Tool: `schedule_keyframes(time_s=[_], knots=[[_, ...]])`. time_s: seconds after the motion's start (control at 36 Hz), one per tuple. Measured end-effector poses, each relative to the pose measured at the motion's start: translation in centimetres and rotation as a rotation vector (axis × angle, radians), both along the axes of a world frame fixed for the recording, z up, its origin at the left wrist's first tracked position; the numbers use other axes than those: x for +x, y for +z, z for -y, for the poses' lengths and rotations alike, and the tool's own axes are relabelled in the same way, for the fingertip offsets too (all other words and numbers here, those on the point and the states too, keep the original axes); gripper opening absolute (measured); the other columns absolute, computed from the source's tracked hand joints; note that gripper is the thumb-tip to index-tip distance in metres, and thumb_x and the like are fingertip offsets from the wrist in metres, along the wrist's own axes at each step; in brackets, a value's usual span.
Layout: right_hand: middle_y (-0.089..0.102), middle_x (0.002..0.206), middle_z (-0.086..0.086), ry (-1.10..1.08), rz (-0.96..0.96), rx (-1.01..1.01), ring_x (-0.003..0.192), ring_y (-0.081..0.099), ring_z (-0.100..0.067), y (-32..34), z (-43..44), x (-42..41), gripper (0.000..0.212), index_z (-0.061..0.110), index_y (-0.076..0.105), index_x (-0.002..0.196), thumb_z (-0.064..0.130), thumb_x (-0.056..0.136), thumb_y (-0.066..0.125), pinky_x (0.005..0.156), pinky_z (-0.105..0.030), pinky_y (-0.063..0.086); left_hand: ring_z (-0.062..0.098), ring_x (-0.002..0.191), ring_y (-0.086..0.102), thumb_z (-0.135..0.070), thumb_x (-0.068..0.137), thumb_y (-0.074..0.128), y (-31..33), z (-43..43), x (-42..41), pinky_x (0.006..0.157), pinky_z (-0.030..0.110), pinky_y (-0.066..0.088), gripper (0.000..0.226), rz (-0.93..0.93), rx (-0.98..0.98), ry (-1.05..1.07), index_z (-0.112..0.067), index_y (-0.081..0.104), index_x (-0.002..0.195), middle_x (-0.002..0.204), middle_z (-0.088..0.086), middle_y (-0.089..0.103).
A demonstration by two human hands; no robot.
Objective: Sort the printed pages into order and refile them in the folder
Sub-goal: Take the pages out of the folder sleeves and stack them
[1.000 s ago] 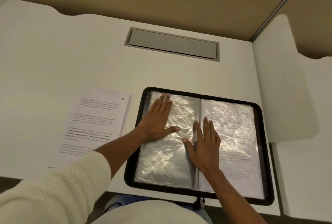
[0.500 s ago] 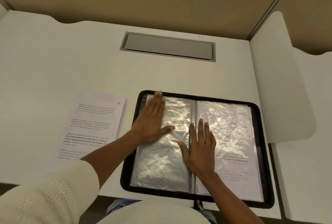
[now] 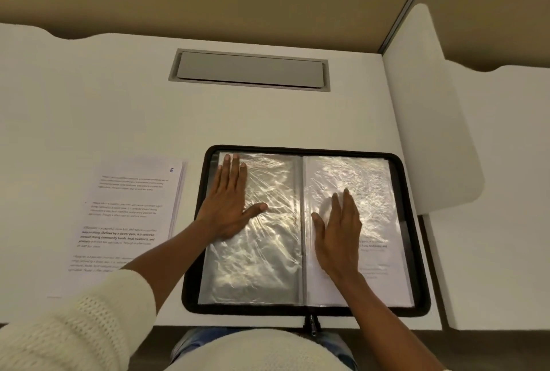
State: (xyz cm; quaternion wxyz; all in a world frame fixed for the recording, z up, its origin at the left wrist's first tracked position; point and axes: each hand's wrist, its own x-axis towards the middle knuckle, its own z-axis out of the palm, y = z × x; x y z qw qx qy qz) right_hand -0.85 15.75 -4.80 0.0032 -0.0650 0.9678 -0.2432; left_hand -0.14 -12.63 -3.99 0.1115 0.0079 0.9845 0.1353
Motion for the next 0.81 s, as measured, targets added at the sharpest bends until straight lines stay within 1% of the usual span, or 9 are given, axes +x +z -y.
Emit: schedule_keyframes(time_s=[0.14, 0.28, 0.39, 0.44, 0.53, 0.58, 0.67, 0.75, 0.81], knots=[[0.017, 0.173, -0.013, -0.11, -0.018, 0.077, 0.159, 0.017, -0.031, 0.1, -5.4, -1.9, 0.071, 0.005, 0.027, 0.162, 0.048, 0.107, 0.039, 0.125, -0.057, 0.025, 0.031, 0.155, -0.036, -0.092, 0.092, 0.019, 0.1, -0.4, 0.0, 0.13, 0.059, -0.003, 0.119, 0.003, 0.005, 0.03, -0.005, -0.023, 0.161, 0.167, 0.014, -0.038], [0.01, 0.174, -0.016, -0.127, 0.019, 0.219, 0.16, 0.013, -0.032, -0.5, -9.5, -3.1, 0.088, 0.0, 0.019, 0.163, 0.063, 0.106, 0.039, 0.126, -0.055, 0.025, 0.028, 0.155, -0.036, -0.091, 0.093, 0.02, 0.2, -0.5, -0.2, 0.131, 0.057, -0.003, 0.117, 0.007, -0.022, 0.027, -0.007, -0.023, 0.162, 0.167, 0.012, -0.038], [0.012, 0.172, -0.02, -0.139, 0.049, 0.29, 0.159, 0.012, -0.035, -0.1, -10.0, -2.8, 0.092, 0.003, 0.033, 0.16, 0.073, 0.101, 0.03, 0.125, -0.056, 0.023, 0.028, 0.155, -0.036, -0.094, 0.09, 0.017, 0.5, -0.9, -0.5, 0.131, 0.055, -0.006, 0.118, 0.026, -0.044, 0.062, -0.008, -0.021, 0.163, 0.167, 0.012, -0.037], [0.018, 0.171, -0.02, -0.127, 0.028, 0.263, 0.157, 0.018, -0.038, 0.4, -9.6, -2.4, 0.078, 0.009, 0.045, 0.155, 0.065, 0.102, 0.037, 0.122, -0.058, 0.026, 0.031, 0.156, -0.034, -0.094, 0.09, 0.015, 0.9, -1.5, -0.8, 0.131, 0.054, -0.006, 0.119, 0.029, -0.07, 0.097, -0.006, -0.014, 0.165, 0.169, 0.016, -0.032], [0.035, 0.162, -0.018, -0.146, -0.038, 0.131, 0.147, 0.036, -0.04, 1.5, -8.6, -1.7, 0.045, 0.018, 0.066, 0.134, 0.043, 0.098, 0.057, 0.114, -0.06, 0.039, 0.036, 0.159, -0.023, -0.087, 0.095, 0.02, 1.6, -3.4, -1.2, 0.131, 0.052, -0.008, 0.111, -0.02, -0.086, 0.112, -0.002, 0.01, 0.166, 0.173, 0.022, -0.016], [0.044, 0.153, -0.011, -0.201, -0.052, 0.0, 0.132, 0.052, -0.034, 2.5, -7.7, -1.2, 0.028, 0.02, 0.07, 0.124, 0.024, 0.096, 0.069, 0.101, -0.052, 0.052, 0.037, 0.161, -0.013, -0.079, 0.099, 0.024, 2.4, -5.3, -1.4, 0.13, 0.05, -0.006, 0.097, -0.105, -0.064, 0.101, -0.004, 0.031, 0.16, 0.174, 0.022, -0.001], [0.049, 0.142, -0.002, -0.265, 0.018, -0.163, 0.1, 0.068, -0.022, 3.8, -6.8, -0.7, 0.05, 0.025, 0.06, 0.135, 0.009, 0.091, 0.076, 0.078, -0.039, 0.059, 0.035, 0.162, -0.001, -0.064, 0.1, 0.044, 4.0, -8.5, -1.7, 0.132, 0.052, 0.0, 0.074, -0.232, -0.057, 0.092, -0.008, 0.052, 0.149, 0.172, 0.019, 0.019], [0.06, 0.133, -0.002, -0.31, 0.101, -0.332, 0.086, 0.068, -0.015, 4.8, -6.4, -0.8, 0.08, 0.026, 0.039, 0.152, -0.003, 0.087, 0.076, 0.075, -0.035, 0.059, 0.038, 0.16, 0.016, -0.051, 0.1, 0.059, 5.0, -12.0, -1.6, 0.13, 0.055, 0.015, 0.053, -0.34, 0.021, 0.052, -0.009, 0.065, 0.132, 0.163, 0.019, 0.04], [0.066, 0.125, 0.001, -0.303, 0.155, -0.425, 0.08, 0.069, -0.007, 6.1, -6.0, -0.6, 0.085, 0.027, 0.033, 0.155, -0.006, 0.088, 0.074, 0.073, -0.031, 0.06, 0.032, 0.147, 0.041, -0.055, 0.1, 0.061, 5.7, -14.3, -1.3, 0.122, 0.044, 0.029, 0.044, -0.372, 0.157, 0.074, -0.015, 0.071, 0.116, 0.142, 0.008, 0.06]])
